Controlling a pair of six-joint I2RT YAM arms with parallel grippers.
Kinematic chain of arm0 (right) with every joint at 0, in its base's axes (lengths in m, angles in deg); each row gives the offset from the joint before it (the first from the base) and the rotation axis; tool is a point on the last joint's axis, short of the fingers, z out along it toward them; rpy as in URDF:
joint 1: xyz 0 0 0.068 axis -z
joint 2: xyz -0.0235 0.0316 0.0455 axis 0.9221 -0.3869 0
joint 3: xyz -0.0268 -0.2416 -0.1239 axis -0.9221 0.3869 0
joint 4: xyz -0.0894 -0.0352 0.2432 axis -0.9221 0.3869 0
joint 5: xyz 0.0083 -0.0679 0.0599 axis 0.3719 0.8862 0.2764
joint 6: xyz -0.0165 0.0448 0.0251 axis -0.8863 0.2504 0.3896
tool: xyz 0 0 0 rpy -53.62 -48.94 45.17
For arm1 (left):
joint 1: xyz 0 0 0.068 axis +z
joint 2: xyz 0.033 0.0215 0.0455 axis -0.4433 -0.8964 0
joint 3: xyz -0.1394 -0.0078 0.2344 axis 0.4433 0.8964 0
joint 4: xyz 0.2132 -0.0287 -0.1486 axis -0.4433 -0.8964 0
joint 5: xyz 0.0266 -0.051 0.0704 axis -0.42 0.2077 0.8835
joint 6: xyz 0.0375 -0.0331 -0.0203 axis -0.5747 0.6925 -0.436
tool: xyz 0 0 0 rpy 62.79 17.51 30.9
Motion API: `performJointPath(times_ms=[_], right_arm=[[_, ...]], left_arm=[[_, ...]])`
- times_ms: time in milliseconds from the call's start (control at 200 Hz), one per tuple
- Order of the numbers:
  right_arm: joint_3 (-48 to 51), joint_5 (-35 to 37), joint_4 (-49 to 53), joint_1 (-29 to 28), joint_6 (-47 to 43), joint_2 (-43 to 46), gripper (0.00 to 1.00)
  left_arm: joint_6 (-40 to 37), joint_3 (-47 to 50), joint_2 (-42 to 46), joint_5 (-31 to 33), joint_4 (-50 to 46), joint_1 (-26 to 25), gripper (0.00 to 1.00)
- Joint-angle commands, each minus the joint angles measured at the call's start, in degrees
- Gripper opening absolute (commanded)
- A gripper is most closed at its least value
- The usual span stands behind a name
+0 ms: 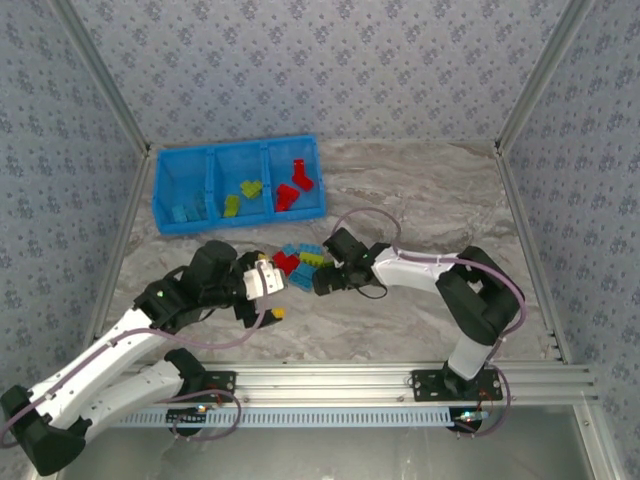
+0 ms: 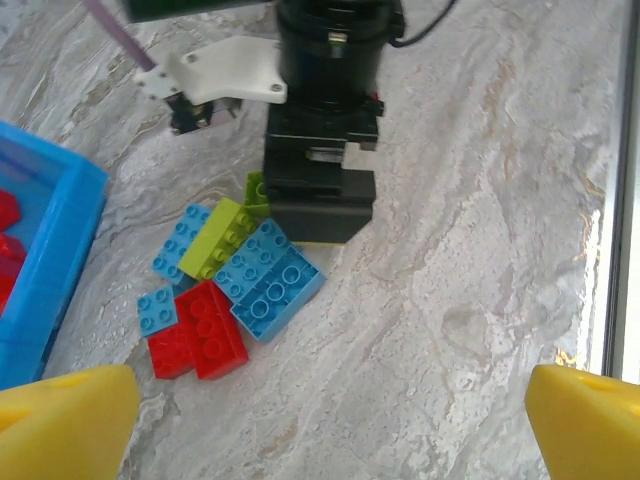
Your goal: Sort the legos into containers by color
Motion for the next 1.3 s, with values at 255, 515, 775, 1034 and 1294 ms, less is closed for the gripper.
performJointPath(times_ms=[255,515,775,1034,1294], right_arm=[[-0.2,9.7,4.6,-0.8,1.5,5.4,0.56],[0.6,9.0,-3.8,-1.3,2.1,24.3,0.52],[-15.7,6.1,-8.6,-3.2,-4.0,11.8,0.53],[-39.4,7.4,-7.2,-4.7,-13.6,-12.7,0.52],[-69.3,13.2,1.9,-4.6,-27.3,-34.9,0.55]], left_arm=[[-4.9,3.5,2.9,-0.7,5.0,1.3,0.99],[21.5,6.1,6.2,4.4,22.7,16.9,0.99],[32.8,-3.0,-2.4,18.5,11.9,25.0,0.99],[36.4,-1.1,1.2,26.5,13.2,26.8,0.95],[34.6,-0.3,4.4,30.3,13.4,26.8,0.95]])
